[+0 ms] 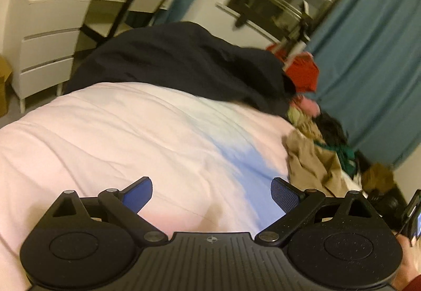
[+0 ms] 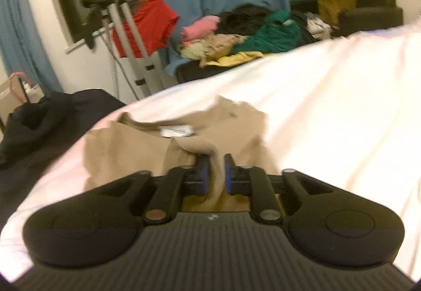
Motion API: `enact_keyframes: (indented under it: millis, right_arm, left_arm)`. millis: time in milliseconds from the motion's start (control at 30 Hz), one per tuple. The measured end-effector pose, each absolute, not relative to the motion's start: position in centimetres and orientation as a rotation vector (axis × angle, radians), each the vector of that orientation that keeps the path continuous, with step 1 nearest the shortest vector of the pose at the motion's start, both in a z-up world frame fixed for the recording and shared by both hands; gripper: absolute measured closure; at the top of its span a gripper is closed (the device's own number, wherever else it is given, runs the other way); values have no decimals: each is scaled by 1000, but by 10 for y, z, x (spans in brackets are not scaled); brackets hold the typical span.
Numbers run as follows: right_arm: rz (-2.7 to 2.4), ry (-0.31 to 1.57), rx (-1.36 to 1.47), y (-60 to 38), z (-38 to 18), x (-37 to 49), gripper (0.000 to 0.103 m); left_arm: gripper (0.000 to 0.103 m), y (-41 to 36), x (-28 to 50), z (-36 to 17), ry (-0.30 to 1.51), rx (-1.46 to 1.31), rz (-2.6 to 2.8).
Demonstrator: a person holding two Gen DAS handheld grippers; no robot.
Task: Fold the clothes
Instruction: 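Fold the held shirt over with the right gripper and release it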
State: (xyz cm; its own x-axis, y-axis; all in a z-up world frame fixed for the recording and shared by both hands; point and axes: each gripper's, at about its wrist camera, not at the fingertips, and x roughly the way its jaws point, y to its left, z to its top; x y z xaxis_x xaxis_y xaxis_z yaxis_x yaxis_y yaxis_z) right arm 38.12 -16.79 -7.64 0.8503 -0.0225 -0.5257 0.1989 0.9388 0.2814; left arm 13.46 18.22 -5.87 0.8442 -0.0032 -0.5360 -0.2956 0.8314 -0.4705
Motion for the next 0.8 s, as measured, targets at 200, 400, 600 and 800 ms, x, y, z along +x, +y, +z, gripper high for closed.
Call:
enact_keyframes:
  millis: [200, 400, 600, 800]
  right_arm:
    - [13, 372, 114, -148, -56, 355, 9]
    - [267, 506, -19, -97, -73, 378, 9]
    - [178, 568, -43, -91, -83, 403, 76]
    - [28, 464, 129, -136, -68, 421, 95]
  left_arm:
    - [5, 167, 145, -67, 577, -546, 135]
    - [5, 162, 150, -73, 595, -547, 122]
    - [5, 160, 147, -75, 603, -545, 107]
    - [5, 152, 143, -84, 617, -560, 55]
